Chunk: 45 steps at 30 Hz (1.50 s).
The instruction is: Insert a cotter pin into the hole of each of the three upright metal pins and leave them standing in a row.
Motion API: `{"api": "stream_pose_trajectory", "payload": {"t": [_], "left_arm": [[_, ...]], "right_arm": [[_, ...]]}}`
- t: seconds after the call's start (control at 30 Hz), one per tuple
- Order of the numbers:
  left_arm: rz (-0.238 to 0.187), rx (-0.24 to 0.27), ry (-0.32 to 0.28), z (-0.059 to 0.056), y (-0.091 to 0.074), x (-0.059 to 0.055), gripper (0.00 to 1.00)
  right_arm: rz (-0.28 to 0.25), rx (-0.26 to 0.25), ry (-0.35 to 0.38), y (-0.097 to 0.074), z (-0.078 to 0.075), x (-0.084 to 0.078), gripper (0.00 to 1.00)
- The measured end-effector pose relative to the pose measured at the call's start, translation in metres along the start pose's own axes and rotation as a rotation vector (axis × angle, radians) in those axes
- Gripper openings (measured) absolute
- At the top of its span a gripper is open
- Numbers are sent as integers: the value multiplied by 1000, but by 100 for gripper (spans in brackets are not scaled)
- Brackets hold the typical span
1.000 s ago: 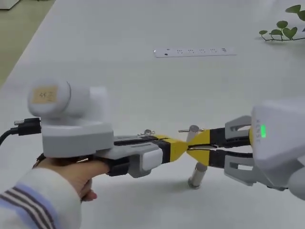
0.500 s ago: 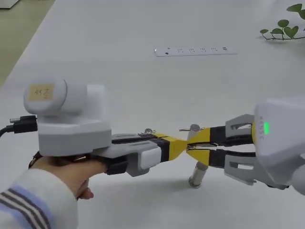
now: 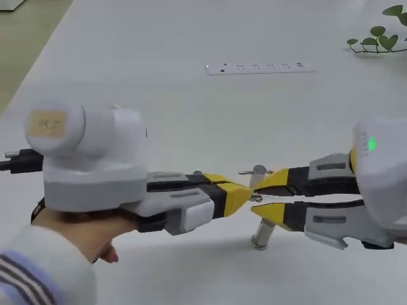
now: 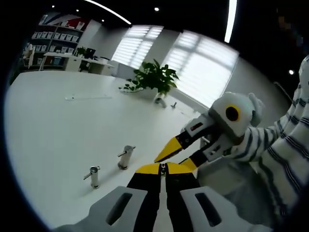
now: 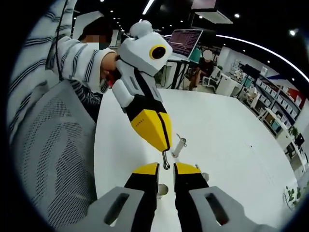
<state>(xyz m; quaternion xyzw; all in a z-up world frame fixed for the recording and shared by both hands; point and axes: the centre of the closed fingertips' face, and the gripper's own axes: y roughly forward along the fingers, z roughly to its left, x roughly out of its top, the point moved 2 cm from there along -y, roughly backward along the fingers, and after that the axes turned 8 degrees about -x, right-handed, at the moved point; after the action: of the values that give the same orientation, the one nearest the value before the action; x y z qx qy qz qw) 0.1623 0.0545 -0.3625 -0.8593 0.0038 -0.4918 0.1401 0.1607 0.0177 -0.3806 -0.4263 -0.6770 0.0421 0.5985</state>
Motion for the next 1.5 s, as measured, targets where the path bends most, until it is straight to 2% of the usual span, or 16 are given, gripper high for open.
{"api": "stream_pose_trajectory", "payload": {"t": [0.07, 0.17, 0.3, 0.43, 0.87, 1.03, 1.2, 1.33, 1.5], "left_arm": [[5, -9, 12, -1, 0, 0, 0], [12, -24, 33, -4, 1, 0, 0], [20, -53, 76, -8, 2, 2, 0], [50, -73, 128, -10, 2, 1, 0], [115, -96, 237, -12, 1, -2, 0], [144, -95, 266, -10, 0, -4, 0], [154, -96, 290, -9, 0, -4, 0], [194, -96, 331, -8, 0, -9, 0], [214, -107, 342, -8, 1, -11, 0]], "right_arm": [[-9, 11, 41, -1, 1, 0, 7], [-32, 15, 55, -2, 1, 2, 6], [-32, 25, 77, -2, 1, -2, 4], [-38, 43, 109, -2, 3, -3, 5], [-47, 83, 165, -2, 9, -2, 2], [-46, 88, 174, -2, 10, -1, 1], [-51, 90, 169, -2, 9, -1, 0], [-46, 97, 162, -3, 9, -1, 0], [-38, 112, 146, -5, 11, -1, 0]]}}
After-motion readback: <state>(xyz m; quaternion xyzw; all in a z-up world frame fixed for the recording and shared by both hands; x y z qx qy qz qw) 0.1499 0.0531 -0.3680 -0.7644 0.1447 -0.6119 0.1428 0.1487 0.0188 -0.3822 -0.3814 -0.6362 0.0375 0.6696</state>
